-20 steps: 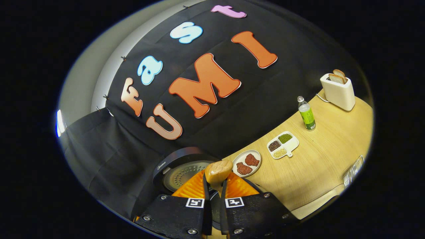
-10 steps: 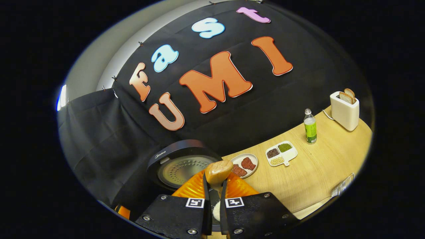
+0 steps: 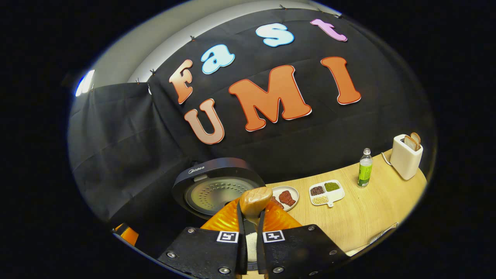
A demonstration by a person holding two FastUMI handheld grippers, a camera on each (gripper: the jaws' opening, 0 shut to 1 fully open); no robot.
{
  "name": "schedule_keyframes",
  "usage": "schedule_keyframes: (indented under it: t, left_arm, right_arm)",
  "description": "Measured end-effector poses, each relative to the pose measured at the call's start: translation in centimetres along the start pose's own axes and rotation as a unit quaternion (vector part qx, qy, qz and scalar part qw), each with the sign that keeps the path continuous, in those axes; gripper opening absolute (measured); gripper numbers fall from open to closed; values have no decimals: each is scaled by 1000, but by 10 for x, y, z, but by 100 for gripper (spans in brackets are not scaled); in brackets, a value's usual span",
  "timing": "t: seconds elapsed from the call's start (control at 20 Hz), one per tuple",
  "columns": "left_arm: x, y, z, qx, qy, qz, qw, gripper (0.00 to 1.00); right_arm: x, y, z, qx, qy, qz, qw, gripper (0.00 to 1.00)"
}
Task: Close the left gripper, press the button to open the rice cooker; take a wooden spoon from the chopstick holder with the right hand, scoop a spoonful of rice and pour it into the rice cooker, then put the wooden spoon back into the chopstick holder.
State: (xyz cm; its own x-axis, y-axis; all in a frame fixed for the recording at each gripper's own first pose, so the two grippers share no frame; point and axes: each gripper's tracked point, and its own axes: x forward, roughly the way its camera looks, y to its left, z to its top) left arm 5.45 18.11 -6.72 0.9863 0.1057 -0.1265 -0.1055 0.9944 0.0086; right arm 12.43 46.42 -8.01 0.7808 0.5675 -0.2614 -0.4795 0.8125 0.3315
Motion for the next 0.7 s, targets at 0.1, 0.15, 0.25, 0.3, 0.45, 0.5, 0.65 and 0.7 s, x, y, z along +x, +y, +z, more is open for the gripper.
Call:
schedule_keyframes:
  t: [0.1, 0.15, 0.25, 0.3, 0.45, 0.5, 0.65, 0.7]
  left_arm:
    - [0, 1, 0, 2, 1, 1, 1000, 98]
    - [0, 1, -1, 2, 1, 1, 1000, 98]
    - [0, 2, -1, 2, 2, 2, 1000, 98]
    - [1, 2, -1, 2, 2, 3, 1000, 98]
    - [-2, 3, -1, 3, 2, 4, 1000, 98]
    - [-2, 3, -2, 2, 3, 5, 1000, 98]
    - [-2, 3, -4, 4, 5, 5, 1000, 98]
    - [-2, 4, -5, 5, 5, 6, 1000, 98]
  right_arm:
    - [-1, 4, 0, -21, -1, 2, 1000, 9]
    - [-1, 6, 0, -31, -2, 4, 1000, 9]
    - [-1, 12, -3, -48, -1, 8, 999, 9]
    - [0, 13, -4, -55, -1, 10, 998, 8]
    - [2, 16, -7, -85, 1, 9, 996, 9]
    - [2, 16, -8, -99, 1, 7, 995, 9]
    - [2, 18, -14, -138, 5, 5, 990, 9]
    - [2, 20, -17, -146, 7, 6, 989, 9]
